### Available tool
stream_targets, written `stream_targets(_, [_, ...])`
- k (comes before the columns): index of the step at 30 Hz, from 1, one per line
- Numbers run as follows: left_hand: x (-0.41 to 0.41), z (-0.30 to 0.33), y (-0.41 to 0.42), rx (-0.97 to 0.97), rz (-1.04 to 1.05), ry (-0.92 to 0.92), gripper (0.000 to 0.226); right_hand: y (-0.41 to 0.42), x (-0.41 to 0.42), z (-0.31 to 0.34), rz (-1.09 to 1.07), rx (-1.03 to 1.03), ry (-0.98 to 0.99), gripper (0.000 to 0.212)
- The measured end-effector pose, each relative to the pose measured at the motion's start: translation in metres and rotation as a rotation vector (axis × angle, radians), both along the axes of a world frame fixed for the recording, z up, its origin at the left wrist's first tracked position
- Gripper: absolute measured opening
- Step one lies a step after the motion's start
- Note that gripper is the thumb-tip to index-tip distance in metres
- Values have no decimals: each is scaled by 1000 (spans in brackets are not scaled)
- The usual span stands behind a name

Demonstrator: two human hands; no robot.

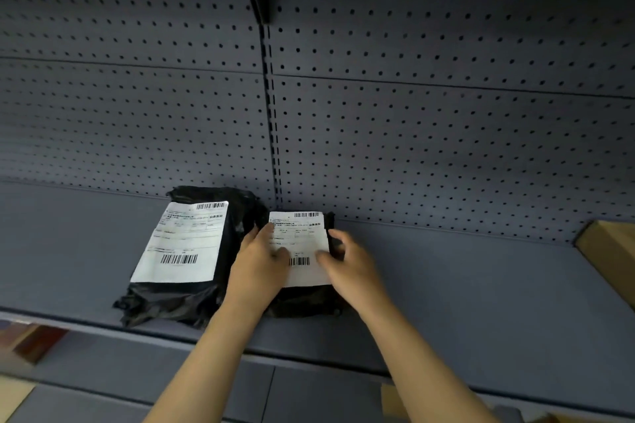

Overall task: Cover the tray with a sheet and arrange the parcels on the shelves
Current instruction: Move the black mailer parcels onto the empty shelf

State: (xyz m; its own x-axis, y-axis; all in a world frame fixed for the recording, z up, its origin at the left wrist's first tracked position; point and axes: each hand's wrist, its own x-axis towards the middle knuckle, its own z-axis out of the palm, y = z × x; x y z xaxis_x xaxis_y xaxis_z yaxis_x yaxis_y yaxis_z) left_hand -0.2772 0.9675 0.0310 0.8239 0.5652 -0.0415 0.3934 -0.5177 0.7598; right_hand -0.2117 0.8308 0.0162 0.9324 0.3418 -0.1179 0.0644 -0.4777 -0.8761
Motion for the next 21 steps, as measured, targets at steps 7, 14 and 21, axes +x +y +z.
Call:
stream_targets(7, [3, 2, -7, 281, 36, -166, 58, -2, 2, 10, -49, 1, -100, 54])
stream_targets(14, [27, 33, -57, -2, -67, -361, 40, -56, 5, 55, -166, 177, -133, 56])
stream_targets(21, [44, 48, -150, -256, -159, -383, 45, -146, 9, 76, -248, 220, -154, 55])
